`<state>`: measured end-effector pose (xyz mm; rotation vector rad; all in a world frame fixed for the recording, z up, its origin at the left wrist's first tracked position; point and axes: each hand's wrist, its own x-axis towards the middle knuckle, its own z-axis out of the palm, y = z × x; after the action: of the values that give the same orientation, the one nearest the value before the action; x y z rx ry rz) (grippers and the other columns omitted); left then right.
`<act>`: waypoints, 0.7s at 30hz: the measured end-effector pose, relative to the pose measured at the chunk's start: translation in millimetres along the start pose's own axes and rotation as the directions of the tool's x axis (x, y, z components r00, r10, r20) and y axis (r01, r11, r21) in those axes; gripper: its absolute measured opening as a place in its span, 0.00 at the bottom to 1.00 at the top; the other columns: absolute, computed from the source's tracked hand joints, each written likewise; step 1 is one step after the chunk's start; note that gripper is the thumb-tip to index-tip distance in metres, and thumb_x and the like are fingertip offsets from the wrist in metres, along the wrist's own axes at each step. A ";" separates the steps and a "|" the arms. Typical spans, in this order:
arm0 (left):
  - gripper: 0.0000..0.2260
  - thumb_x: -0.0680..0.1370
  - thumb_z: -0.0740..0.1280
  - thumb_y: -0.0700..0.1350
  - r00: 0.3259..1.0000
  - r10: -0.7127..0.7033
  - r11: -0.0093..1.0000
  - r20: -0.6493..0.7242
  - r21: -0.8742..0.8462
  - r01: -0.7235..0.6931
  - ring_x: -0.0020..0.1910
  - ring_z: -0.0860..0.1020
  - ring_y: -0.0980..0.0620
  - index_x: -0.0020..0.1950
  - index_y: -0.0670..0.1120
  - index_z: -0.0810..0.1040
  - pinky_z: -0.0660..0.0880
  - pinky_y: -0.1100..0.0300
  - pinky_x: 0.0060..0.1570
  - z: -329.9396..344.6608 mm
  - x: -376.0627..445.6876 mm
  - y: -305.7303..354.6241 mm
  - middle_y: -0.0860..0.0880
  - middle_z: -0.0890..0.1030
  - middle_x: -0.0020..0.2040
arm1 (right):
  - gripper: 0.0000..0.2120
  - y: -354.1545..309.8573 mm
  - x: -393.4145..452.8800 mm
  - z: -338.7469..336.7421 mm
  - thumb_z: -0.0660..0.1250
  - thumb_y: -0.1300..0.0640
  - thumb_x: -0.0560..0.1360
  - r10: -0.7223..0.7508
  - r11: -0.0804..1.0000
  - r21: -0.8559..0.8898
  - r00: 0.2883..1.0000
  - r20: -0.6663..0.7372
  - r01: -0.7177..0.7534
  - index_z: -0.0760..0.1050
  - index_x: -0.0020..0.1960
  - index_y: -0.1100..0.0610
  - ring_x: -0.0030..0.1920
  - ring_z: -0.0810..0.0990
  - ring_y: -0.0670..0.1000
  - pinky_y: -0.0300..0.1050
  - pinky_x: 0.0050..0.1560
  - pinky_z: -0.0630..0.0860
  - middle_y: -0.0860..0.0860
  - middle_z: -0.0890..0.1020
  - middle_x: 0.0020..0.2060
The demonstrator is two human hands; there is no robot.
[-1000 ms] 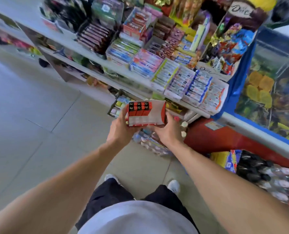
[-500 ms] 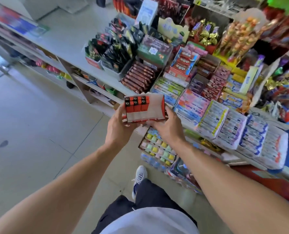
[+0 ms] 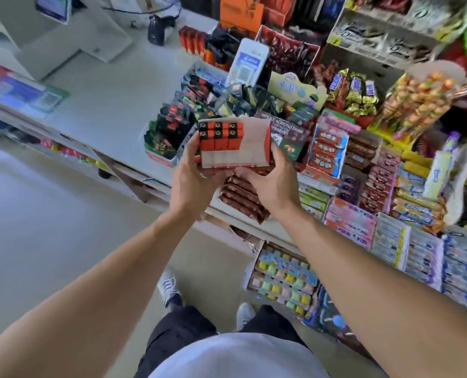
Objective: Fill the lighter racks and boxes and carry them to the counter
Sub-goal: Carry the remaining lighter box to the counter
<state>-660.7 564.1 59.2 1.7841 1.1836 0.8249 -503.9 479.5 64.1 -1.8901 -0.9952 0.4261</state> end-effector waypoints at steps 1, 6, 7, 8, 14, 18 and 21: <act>0.39 0.70 0.79 0.50 1.000 0.011 1.000 0.019 -0.022 -0.010 0.53 0.82 0.60 0.77 0.58 0.64 0.81 0.59 0.52 -5.0 15.9 -4.7 0.58 0.82 0.58 | 0.31 -5.0 9.9 9.2 0.79 0.42 0.67 0.003 1.000 -0.013 1.000 -0.023 -0.003 0.75 0.65 0.51 0.54 0.79 0.45 0.39 0.54 0.76 0.46 0.81 0.54; 0.41 0.68 0.81 0.54 0.987 0.094 0.995 0.128 0.026 -0.099 0.53 0.81 0.60 0.77 0.55 0.66 0.78 0.63 0.53 -29.8 96.0 -15.8 0.56 0.83 0.60 | 0.30 -30.4 49.8 47.3 0.80 0.46 0.68 0.059 0.998 -0.006 0.989 -0.137 -0.060 0.75 0.66 0.53 0.54 0.77 0.43 0.31 0.54 0.72 0.46 0.81 0.55; 0.41 0.68 0.82 0.53 0.982 0.108 0.993 0.156 0.035 -0.115 0.52 0.81 0.60 0.77 0.54 0.66 0.78 0.64 0.52 -33.1 110.1 -15.3 0.56 0.82 0.61 | 0.30 -32.8 56.2 53.2 0.80 0.45 0.68 0.081 0.997 -0.005 0.985 -0.156 -0.083 0.74 0.65 0.53 0.55 0.77 0.43 0.35 0.55 0.74 0.47 0.81 0.56; 0.42 0.68 0.82 0.53 0.975 0.128 0.990 0.182 0.043 -0.138 0.53 0.80 0.60 0.77 0.53 0.66 0.78 0.63 0.53 -34.6 124.2 -15.3 0.56 0.81 0.62 | 0.30 -35.8 62.8 57.7 0.80 0.45 0.68 0.104 0.994 -0.007 0.979 -0.176 -0.107 0.74 0.65 0.53 0.55 0.77 0.44 0.37 0.56 0.74 0.46 0.81 0.56; 0.45 0.67 0.81 0.58 0.908 0.235 0.955 0.347 0.091 -0.282 0.60 0.72 0.61 0.79 0.54 0.64 0.72 0.61 0.58 -14.3 210.3 0.6 0.54 0.75 0.67 | 0.36 -35.5 120.4 55.2 0.79 0.41 0.67 0.183 0.976 -0.065 0.942 -0.280 -0.209 0.72 0.70 0.51 0.60 0.78 0.46 0.40 0.58 0.75 0.45 0.80 0.60; 0.45 0.67 0.79 0.61 0.854 0.275 0.930 0.441 0.104 -0.352 0.63 0.76 0.51 0.79 0.55 0.62 0.76 0.51 0.60 23.0 274.3 28.8 0.51 0.72 0.72 | 0.45 -33.3 175.0 26.0 0.80 0.46 0.68 0.219 0.968 -0.047 0.921 -0.322 -0.247 0.60 0.78 0.50 0.60 0.74 0.40 0.30 0.57 0.71 0.42 0.76 0.64; 0.45 0.67 0.81 0.58 0.826 0.340 0.907 0.450 0.075 -0.414 0.63 0.76 0.49 0.78 0.52 0.63 0.76 0.52 0.58 56.7 321.8 56.5 0.52 0.72 0.70 | 0.50 -22.4 224.7 4.5 0.81 0.48 0.68 0.171 0.976 -0.064 0.918 -0.358 -0.206 0.54 0.79 0.50 0.64 0.76 0.45 0.39 0.62 0.73 0.48 0.78 0.67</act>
<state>-479.6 837.4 109.3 2.2443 0.6294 0.5091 -379.7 663.6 105.3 -2.0712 -0.6081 0.1397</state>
